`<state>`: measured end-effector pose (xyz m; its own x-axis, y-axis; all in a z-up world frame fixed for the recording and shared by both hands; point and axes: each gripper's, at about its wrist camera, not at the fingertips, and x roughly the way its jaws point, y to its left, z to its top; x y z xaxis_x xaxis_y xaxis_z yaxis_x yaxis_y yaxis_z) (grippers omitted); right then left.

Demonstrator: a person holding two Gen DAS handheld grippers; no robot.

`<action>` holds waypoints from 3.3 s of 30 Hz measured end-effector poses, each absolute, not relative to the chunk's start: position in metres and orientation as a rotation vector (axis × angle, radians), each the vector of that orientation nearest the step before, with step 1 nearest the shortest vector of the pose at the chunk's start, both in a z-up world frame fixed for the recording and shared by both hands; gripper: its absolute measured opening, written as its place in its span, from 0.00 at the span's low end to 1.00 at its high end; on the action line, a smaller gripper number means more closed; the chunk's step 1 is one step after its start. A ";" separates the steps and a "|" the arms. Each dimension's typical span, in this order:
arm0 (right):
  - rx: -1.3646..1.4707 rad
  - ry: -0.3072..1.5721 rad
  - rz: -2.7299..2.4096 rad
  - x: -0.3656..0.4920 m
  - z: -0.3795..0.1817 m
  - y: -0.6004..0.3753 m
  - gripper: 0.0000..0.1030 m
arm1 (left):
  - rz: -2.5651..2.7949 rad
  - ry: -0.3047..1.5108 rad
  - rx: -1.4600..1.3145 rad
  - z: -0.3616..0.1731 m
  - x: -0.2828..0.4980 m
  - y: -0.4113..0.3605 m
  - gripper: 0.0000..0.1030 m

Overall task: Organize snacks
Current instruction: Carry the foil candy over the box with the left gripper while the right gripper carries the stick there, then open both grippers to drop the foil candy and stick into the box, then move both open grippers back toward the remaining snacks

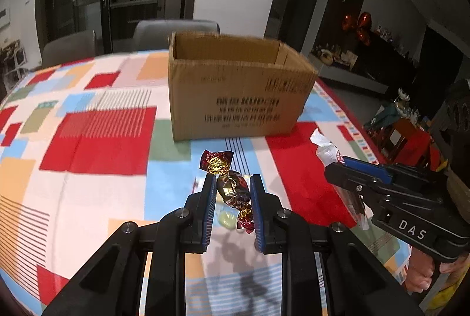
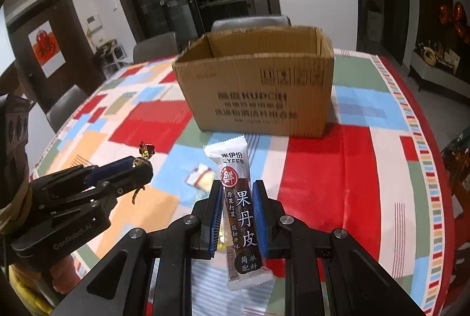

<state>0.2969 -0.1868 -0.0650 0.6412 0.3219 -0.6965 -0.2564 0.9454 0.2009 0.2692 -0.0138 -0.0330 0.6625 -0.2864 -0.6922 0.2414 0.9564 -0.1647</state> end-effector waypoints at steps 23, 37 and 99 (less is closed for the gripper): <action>0.130 0.636 0.349 0.340 0.008 -0.191 0.21 | -0.327 0.608 0.002 0.050 0.316 -0.019 0.23; 0.095 0.576 0.349 0.398 0.032 -0.193 0.21 | -0.319 0.582 0.018 0.062 0.376 -0.027 0.23; -0.015 0.763 0.397 0.280 -0.069 -0.165 0.41 | -0.358 0.688 0.115 -0.031 0.247 -0.010 0.41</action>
<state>0.2797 -0.1654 -0.0687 0.6524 0.3442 -0.6752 -0.3549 0.9259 0.1290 0.2470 -0.0103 -0.0307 0.7147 -0.2846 -0.6389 0.3597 0.9330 -0.0133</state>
